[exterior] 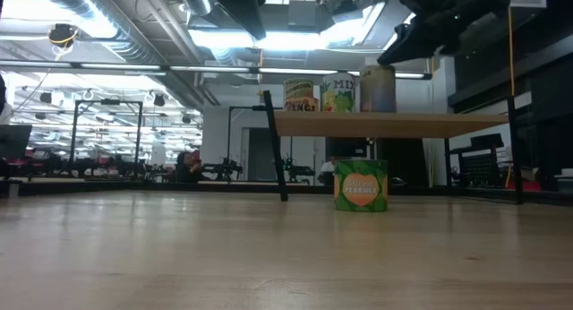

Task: Pick and place cans onto a shelf
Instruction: Put the blue canned peaches on the shelf

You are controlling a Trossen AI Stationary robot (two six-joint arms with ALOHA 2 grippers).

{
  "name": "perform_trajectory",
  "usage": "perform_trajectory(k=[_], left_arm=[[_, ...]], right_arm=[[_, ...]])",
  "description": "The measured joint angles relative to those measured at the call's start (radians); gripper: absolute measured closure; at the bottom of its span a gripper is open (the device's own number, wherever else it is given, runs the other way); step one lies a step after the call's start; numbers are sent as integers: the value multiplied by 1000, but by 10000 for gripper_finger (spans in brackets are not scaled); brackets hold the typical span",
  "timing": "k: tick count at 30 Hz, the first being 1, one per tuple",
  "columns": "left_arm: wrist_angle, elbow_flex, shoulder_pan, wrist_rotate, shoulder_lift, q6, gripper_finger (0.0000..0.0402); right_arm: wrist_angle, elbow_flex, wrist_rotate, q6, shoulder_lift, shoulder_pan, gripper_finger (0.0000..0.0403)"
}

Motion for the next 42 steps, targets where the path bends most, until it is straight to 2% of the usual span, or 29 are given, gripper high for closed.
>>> perform_trajectory(k=[7, 11, 16, 20, 23, 31, 35, 42], left_arm=[[0, 0, 0, -1, 0, 19, 357], [-4, 0, 0, -43, -14, 47, 357], [-13, 1, 0, -75, -95, 63, 357], [-11, -33, 0, -75, -217, 78, 357], [59, -155, 0, -71, -338, 80, 357], [521, -647, 71, -66, -629, 82, 357], [729, -814, 116, -67, -688, 82, 357], [953, -968, 177, -52, -702, 89, 357]], right_arm=[[7, 0, 15, 0, -1, 1, 315], [7, 0, 15, 0, -3, 2, 315], [7, 1, 16, 2, -30, 2, 314], [7, 1, 27, 3, -67, 1, 314], [6, 1, 61, 2, -94, -4, 315], [-11, 8, 95, 1, -130, -26, 315], [-67, 85, 97, 2, -121, -34, 315], [-286, 299, 91, 45, -74, -35, 315]])
